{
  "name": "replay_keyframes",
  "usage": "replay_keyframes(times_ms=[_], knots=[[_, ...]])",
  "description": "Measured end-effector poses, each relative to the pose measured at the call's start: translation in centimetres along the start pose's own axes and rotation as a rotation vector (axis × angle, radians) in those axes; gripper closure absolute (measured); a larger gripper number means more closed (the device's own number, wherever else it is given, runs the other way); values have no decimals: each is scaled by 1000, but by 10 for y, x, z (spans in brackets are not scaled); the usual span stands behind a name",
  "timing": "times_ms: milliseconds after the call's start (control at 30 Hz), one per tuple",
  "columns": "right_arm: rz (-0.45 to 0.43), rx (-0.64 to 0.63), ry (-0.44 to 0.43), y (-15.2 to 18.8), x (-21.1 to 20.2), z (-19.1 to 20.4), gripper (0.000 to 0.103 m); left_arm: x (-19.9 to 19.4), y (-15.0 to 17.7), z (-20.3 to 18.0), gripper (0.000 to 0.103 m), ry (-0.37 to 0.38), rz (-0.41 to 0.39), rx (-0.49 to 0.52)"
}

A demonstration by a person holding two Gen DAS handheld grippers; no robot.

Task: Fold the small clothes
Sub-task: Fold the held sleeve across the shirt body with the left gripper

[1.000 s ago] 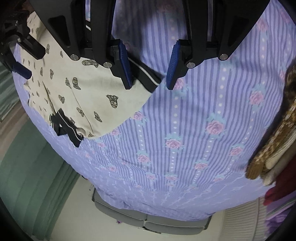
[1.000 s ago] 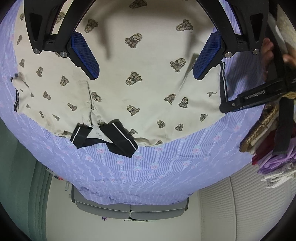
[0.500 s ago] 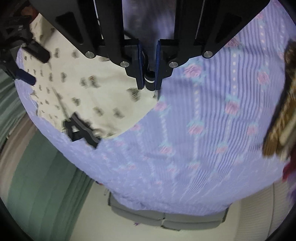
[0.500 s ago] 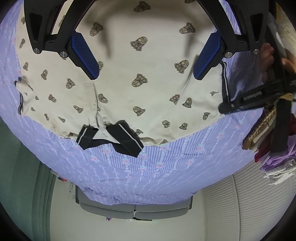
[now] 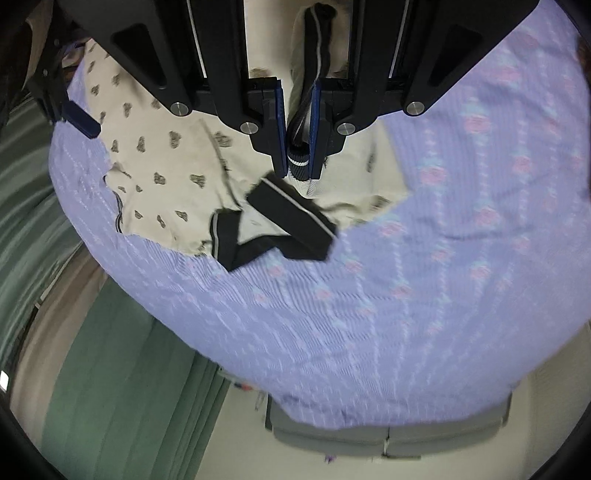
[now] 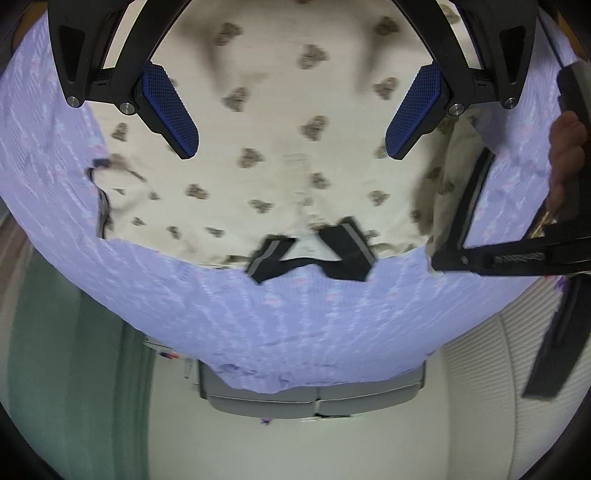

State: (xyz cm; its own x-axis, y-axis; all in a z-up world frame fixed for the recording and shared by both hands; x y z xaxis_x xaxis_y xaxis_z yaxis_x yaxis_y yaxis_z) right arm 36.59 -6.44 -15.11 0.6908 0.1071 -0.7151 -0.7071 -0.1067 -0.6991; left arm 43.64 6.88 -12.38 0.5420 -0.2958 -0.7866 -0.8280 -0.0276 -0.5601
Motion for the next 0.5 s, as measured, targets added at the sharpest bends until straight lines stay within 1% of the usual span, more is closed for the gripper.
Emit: replay_keyframes(times_ms=[100,200,233,300,333,367,433,500], knots=[[-4,25,18,2,0,-20,1,20,3,-13,91,-13,29,-7],[-2,43,30,5,1,-35,1,32,5,-23,90,-37,46,17],[-1,49,30,6,1,-38,1,33,5,-25,87,-40,46,26],[2,56,33,9,1,-43,1,30,5,-31,74,-28,35,39],[3,59,36,10,1,-45,1,25,3,-32,65,-24,22,40],[3,60,38,12,1,-47,1,20,3,-34,61,-21,6,40],[3,65,39,13,0,-50,1,3,3,-38,59,-3,-34,54],[3,71,37,15,-3,-52,1,-12,6,-42,58,-26,-68,81]])
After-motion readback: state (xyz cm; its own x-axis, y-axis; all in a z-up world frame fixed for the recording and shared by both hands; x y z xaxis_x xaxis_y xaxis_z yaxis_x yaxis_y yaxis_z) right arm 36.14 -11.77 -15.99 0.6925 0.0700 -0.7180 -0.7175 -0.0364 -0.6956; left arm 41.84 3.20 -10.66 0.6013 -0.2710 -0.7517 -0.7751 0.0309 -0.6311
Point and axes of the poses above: each gripper's, at about its wrist camera, not at the fingertips, and x roughly the way its jaws point, z to its left, y to its underside, the point moved 6 cm from there along x, roughly the way its jaws point, and after that the axes turned 3 degrees about z, right-handed, at the moved point
